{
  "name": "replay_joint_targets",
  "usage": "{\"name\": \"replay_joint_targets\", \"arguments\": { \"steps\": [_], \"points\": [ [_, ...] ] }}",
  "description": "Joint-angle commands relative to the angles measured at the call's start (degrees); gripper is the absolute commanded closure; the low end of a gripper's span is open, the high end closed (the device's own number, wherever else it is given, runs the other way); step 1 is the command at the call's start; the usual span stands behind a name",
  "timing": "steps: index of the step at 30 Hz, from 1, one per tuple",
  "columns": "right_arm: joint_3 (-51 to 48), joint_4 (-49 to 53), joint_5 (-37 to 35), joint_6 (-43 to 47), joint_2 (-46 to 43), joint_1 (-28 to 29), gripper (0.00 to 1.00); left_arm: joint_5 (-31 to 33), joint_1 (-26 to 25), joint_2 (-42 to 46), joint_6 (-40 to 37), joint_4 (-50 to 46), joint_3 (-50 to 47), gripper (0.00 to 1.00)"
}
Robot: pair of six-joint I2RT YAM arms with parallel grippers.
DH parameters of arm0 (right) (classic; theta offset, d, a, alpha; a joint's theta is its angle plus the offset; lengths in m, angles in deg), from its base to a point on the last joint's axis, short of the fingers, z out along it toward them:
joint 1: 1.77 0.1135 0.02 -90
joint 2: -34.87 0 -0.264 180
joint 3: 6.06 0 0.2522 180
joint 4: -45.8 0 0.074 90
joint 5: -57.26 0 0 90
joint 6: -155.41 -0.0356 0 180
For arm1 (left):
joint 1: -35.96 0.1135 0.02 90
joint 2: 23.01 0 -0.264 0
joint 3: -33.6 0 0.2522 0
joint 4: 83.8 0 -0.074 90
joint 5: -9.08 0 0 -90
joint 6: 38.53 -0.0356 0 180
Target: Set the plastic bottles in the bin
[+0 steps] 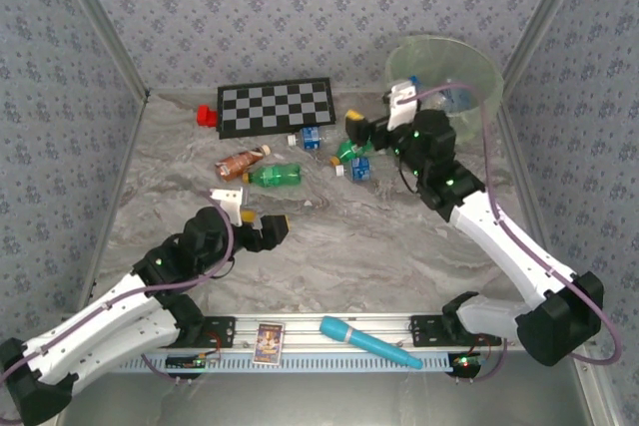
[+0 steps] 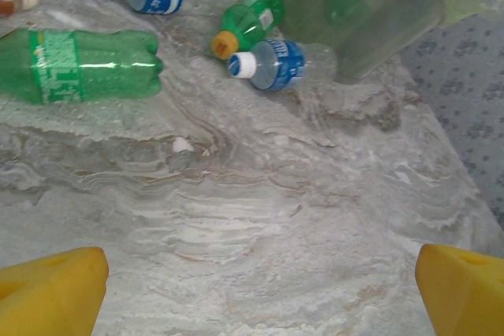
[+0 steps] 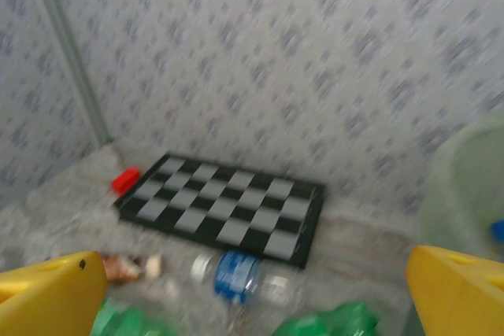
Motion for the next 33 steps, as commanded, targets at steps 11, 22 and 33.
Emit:
{"name": "replay_joint_targets", "arguments": {
  "steps": [11,22,33],
  "points": [
    [-22.2,-7.5,0.5,-12.1,-4.0,4.2,0.01,5.8,6.4,-7.8,1.1,-3.6,2.2,0.0],
    [-38.6,-20.9,0.6,-11.7,-14.0,4.2,0.01,3.4,17.3,-21.6,-6.7,0.8,8.1,0.0],
    [-40.5,-21.0,0.4,-14.8,-16.3,4.2,0.01,-7.6,25.1,-47.2,-16.4,11.4,21.6,0.0]
  ]
}}
